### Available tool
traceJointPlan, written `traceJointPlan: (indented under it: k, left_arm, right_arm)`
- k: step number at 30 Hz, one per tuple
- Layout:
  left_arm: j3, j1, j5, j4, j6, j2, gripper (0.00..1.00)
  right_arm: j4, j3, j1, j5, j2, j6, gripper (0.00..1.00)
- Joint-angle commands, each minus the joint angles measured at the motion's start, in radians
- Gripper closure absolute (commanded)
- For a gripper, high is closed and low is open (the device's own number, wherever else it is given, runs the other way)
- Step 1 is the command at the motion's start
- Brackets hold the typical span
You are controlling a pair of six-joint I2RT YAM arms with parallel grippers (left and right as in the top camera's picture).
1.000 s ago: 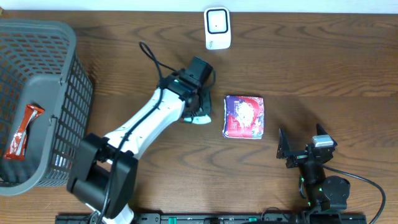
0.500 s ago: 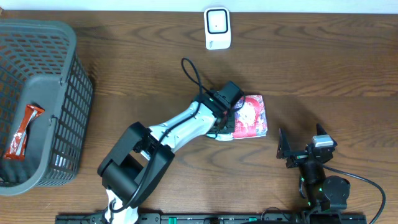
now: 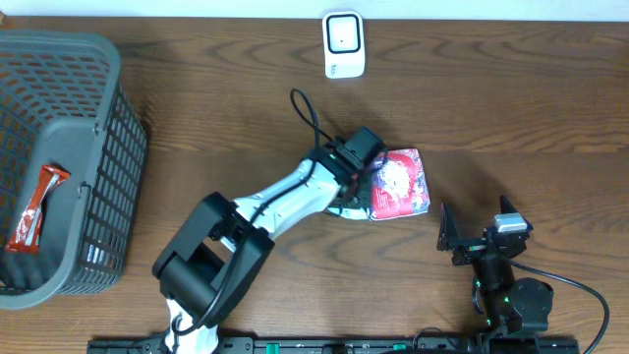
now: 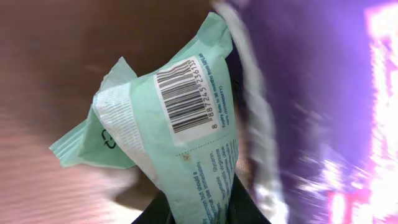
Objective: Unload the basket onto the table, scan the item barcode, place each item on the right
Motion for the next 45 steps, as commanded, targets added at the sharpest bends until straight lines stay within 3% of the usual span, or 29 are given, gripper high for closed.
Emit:
traceJointPlan:
  k: [1,4,15,17,24,27,30,38,45]
  left_arm:
    - [0.023,0.064,-0.125,-0.021,0.060,-0.075,0.93]
    - [0.023,0.118,-0.186,-0.031,0.098,-0.101,0.92]
    - [0.022,0.163,-0.153,-0.032,0.100,-0.099,0.91]
    - [0.022,0.163,-0.153,-0.032,0.100,-0.099,0.79]
    - [0.022,0.162,-0.148,-0.032,0.100,-0.099,0.73]
    - [0.022,0.162,-0.148,-0.032,0.100,-0.101,0.60]
    - [0.026,0.165,-0.149,-0.033,0.101,-0.132,0.54]
    - [0.072,0.239,-0.160,-0.022,0.201,-0.430,0.28]
    - [0.072,0.407,-0.232,0.040,0.244,-0.695,0.22]
  right_arm:
    - [-0.004,-0.002,-0.003,-0.002,-0.006,0.011,0.01]
    - [-0.004,-0.002,-0.003,-0.002,-0.006,0.011,0.01]
    - [-0.004,-0.002,-0.003,-0.002,-0.006,0.011,0.01]
    - [-0.004,-0.002,-0.003,-0.002,-0.006,0.011,0.01]
    - [-0.004,-0.002,-0.003,-0.002,-0.006,0.011,0.01]
    - [-0.004,-0.002,-0.003,-0.002,-0.006,0.011,0.01]
    - [-0.004,-0.002,-0.003,-0.002,-0.006,0.011,0.01]
    - [-0.004,-0.002,-0.003,-0.002,-0.006,0.011,0.01]
    - [-0.004,-0.002,-0.003,-0.002,-0.006,0.011,0.01]
